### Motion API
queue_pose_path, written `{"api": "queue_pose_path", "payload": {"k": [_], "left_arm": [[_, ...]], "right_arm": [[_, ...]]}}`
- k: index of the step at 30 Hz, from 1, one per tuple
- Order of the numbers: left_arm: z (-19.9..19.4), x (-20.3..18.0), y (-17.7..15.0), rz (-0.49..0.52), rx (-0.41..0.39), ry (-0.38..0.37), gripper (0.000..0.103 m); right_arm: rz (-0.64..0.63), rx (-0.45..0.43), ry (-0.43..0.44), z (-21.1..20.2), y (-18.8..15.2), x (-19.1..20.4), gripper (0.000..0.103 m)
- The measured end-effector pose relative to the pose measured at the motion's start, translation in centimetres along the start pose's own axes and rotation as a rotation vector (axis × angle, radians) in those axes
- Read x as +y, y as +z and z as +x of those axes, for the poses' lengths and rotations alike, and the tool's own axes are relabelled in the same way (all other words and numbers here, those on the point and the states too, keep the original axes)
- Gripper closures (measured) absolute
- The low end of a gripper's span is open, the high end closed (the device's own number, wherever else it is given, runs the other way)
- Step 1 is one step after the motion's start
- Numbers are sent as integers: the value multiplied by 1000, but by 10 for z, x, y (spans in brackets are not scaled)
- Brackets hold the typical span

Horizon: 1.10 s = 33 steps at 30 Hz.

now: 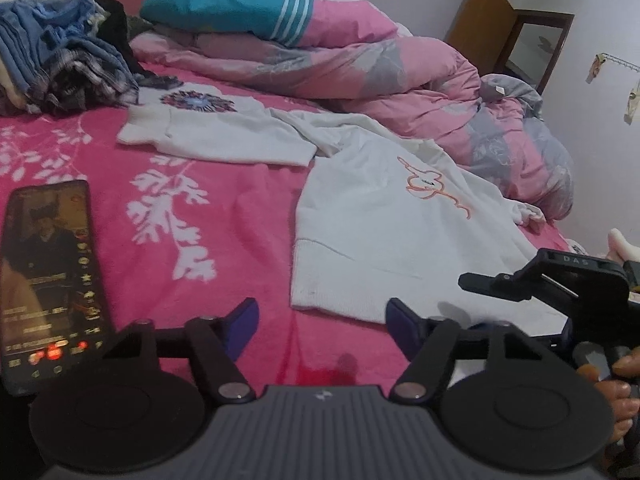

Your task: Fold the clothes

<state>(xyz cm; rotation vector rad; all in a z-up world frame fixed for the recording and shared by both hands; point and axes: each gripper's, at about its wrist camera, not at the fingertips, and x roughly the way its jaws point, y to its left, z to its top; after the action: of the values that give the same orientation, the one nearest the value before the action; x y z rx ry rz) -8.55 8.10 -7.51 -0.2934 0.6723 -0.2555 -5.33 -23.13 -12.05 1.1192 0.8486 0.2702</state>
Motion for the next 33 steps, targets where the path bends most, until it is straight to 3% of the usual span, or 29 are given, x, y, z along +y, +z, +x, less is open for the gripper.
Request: {"api": "queue_pose_path", "payload": {"k": [2,10,12,14,17,28,33], "left_arm": [[6,3,2,-11,6,-10,48],[24,12,7,-45,20,-3,64],[26,11,7,-44,20,1,72],[27,11,7,-45,20,3,88],[25,8,7,-37,5,-5,97],[11,19,25,-197,-44,-150,99],[7,14,31,-191,-62,-183,99]], "right_arm": [[23,-7,2,1,0,-1,60],[90,-15,29,1,2,-10,64],[96,-16,37,2,2,-10,63],[98,-21,48,4,2,-8,61],[99,-28,56,7,-1,-5,61],[184,7,127,21,-10,-2,61],[249,76,189,40,-20,0,61]]}}
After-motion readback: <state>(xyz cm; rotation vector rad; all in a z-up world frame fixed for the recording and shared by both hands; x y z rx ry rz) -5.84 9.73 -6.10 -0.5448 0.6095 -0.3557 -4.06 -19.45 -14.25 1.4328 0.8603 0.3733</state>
